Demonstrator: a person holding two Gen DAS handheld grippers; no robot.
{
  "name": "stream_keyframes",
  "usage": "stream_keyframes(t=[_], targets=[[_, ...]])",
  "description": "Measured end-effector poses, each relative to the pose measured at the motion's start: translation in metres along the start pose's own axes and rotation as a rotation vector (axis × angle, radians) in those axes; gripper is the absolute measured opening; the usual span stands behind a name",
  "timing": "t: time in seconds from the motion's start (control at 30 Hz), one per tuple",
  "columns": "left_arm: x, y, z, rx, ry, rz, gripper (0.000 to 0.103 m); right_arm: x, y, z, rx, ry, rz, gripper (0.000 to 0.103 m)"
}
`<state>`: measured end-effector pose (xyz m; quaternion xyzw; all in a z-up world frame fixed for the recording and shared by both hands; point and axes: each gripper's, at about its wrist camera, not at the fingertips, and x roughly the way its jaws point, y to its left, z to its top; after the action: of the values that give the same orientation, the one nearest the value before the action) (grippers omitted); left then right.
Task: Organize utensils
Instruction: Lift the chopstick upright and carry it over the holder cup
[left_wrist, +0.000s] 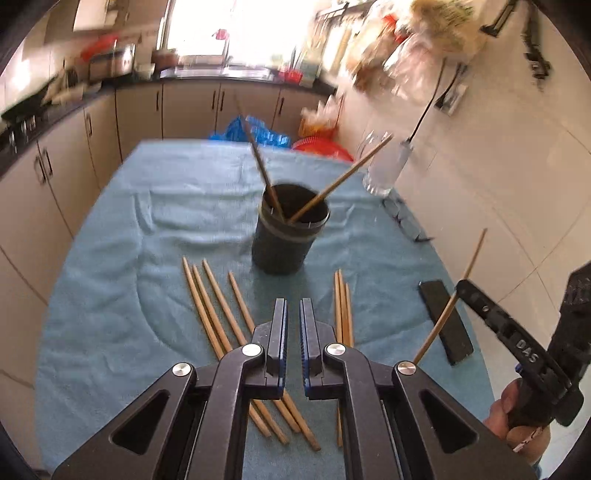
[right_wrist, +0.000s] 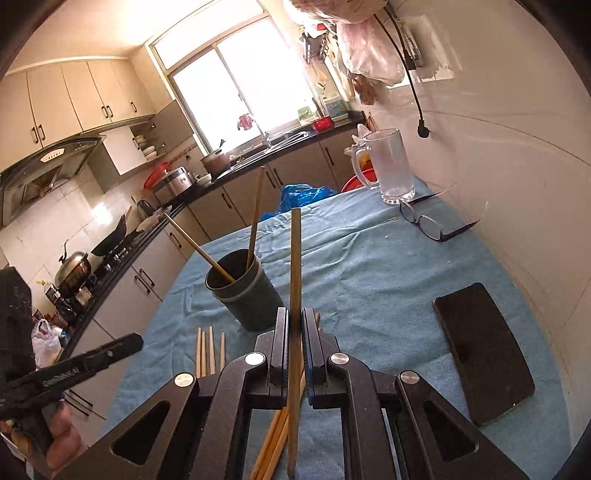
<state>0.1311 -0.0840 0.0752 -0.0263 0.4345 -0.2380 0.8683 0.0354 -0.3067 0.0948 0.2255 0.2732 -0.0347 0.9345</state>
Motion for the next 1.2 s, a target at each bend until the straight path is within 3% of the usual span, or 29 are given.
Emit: stream_keyframes(t=[0.27,0.4,0.53,0.63,0.93,1.13,1.2], targets=[[0.082,0.025,0.007,-0.112,0.266,0.021,0.008,0.0,-0.005,0.001,0.01,0.005,0.014,0.007],[0.113,0.032,0.01,-0.149,0.328,0.078,0.008,0.001,-0.009,0.001,0.014,0.012,0.027,0.007],[0.125,0.033,0.01,-0.156,0.342,0.138,0.011,0.002,-0.016,0.003,0.021,0.018,0.038,0.007],[0.131,0.036,0.01,-0.17,0.34,0.177,0.021,0.003,-0.02,0.004,0.025,0.025,0.047,0.007],[0.146,0.034,0.017,-0.158,0.35,0.195,0.022,0.006,-0.027,0.004,0.036,0.033,0.065,0.007],[0.153,0.026,0.012,-0.112,0.338,0.233,0.02,0.006,-0.03,0.004,0.04,0.037,0.061,0.007],[0.152,0.024,0.008,-0.095,0.318,0.258,0.007,0.006,-0.03,0.004,0.042,0.036,0.061,0.007]])
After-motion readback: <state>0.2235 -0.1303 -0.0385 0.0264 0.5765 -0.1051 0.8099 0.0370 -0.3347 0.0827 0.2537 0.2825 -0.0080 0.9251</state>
